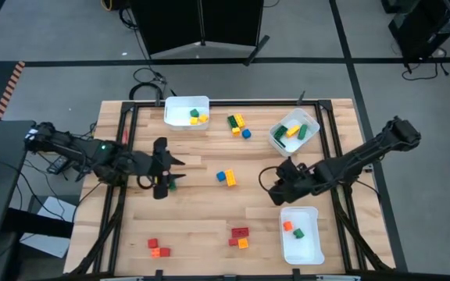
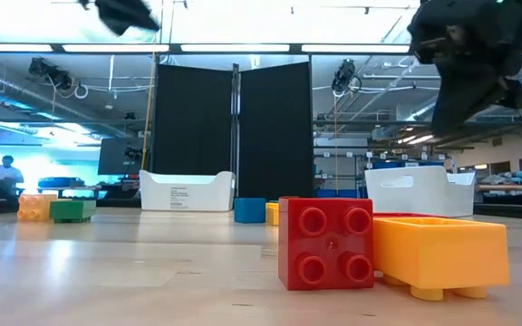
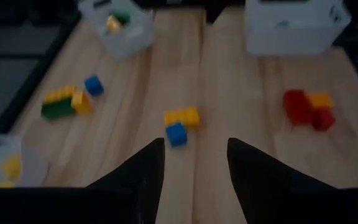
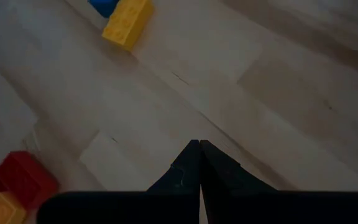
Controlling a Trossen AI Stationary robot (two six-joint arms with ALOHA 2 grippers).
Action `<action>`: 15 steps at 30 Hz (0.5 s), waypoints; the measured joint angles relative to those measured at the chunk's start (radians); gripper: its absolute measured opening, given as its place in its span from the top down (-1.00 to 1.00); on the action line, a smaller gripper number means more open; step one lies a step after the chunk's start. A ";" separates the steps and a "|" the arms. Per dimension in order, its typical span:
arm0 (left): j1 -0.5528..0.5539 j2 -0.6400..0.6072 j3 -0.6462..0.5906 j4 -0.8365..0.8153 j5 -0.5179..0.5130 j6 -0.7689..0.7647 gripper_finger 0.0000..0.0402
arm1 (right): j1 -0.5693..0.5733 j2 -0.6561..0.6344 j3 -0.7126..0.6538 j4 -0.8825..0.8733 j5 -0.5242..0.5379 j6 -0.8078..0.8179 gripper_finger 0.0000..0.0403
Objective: Sort blocks by size
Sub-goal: Put the red square block into the top left white bin
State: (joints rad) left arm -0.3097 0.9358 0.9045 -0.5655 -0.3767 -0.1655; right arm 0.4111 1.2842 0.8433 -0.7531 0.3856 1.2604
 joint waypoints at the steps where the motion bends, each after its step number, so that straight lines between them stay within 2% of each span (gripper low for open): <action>1: 0.000 0.011 0.010 0.026 0.000 0.016 0.10 | 0.006 -0.010 0.000 -0.004 0.007 -0.008 0.95; 3: 0.000 0.026 0.018 0.092 -0.005 0.056 0.10 | 0.015 -0.033 0.000 -0.013 0.018 -0.029 0.95; 8: 0.002 0.068 0.019 0.256 -0.092 0.125 0.09 | 0.026 -0.090 0.000 -0.040 0.019 -0.076 0.94; 15: 0.002 0.112 0.019 0.305 -0.136 0.166 0.09 | 0.026 -0.166 0.000 -0.092 0.053 -0.077 0.94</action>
State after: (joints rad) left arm -0.3077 1.0479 0.9234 -0.2605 -0.5130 0.0006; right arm 0.4374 1.1184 0.8433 -0.8456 0.4384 1.1839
